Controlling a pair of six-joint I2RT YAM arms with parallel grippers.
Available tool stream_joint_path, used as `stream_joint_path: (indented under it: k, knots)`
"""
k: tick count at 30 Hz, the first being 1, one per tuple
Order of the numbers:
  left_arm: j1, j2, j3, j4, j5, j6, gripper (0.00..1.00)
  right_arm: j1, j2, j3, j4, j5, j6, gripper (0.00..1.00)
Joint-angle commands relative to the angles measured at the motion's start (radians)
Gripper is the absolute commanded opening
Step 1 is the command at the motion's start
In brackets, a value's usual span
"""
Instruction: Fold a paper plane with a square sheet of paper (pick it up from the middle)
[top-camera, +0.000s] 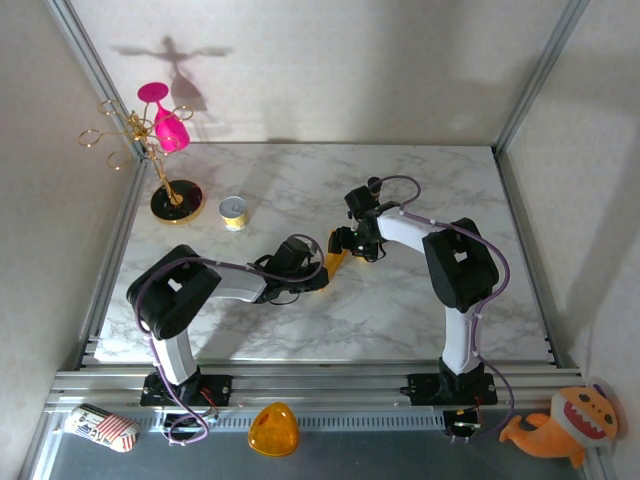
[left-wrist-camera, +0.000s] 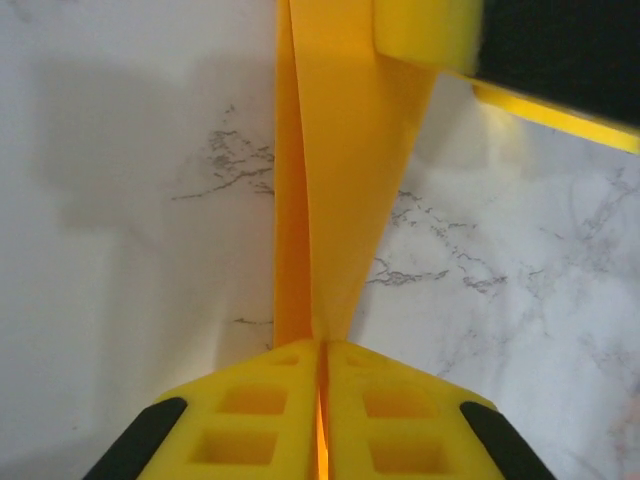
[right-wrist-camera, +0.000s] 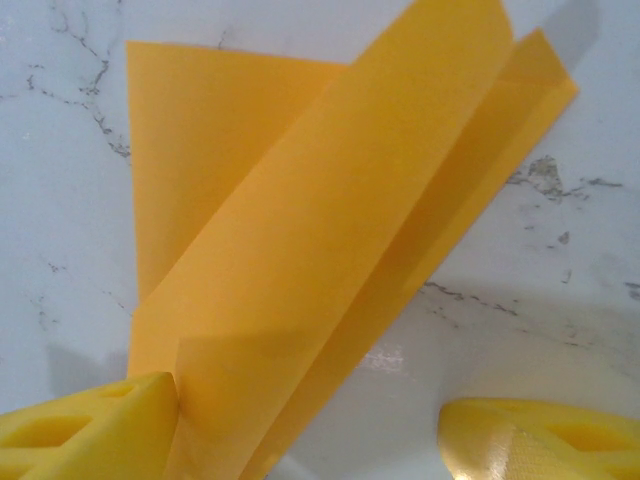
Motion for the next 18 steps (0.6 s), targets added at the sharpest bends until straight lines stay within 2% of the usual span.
stream_joint_path:
  k: [1, 6, 13, 18]
  knots:
    - [0.021, 0.012, -0.035, 0.047, 0.076, -0.054, 0.09, -0.037, 0.204, -0.087, 0.041, 0.201, -0.042, 0.76]
    - [0.031, 0.022, -0.045, 0.059, 0.093, -0.070, 0.08, -0.044, 0.179, -0.102, 0.071, 0.151, -0.075, 0.78]
    - [0.048, 0.034, -0.049, 0.064, 0.133, -0.112, 0.06, -0.079, 0.112, -0.174, 0.168, 0.002, -0.172, 0.79]
    - [0.057, 0.052, -0.034, 0.043, 0.168, -0.139, 0.05, -0.099, 0.087, -0.207, 0.191, -0.023, -0.220, 0.79]
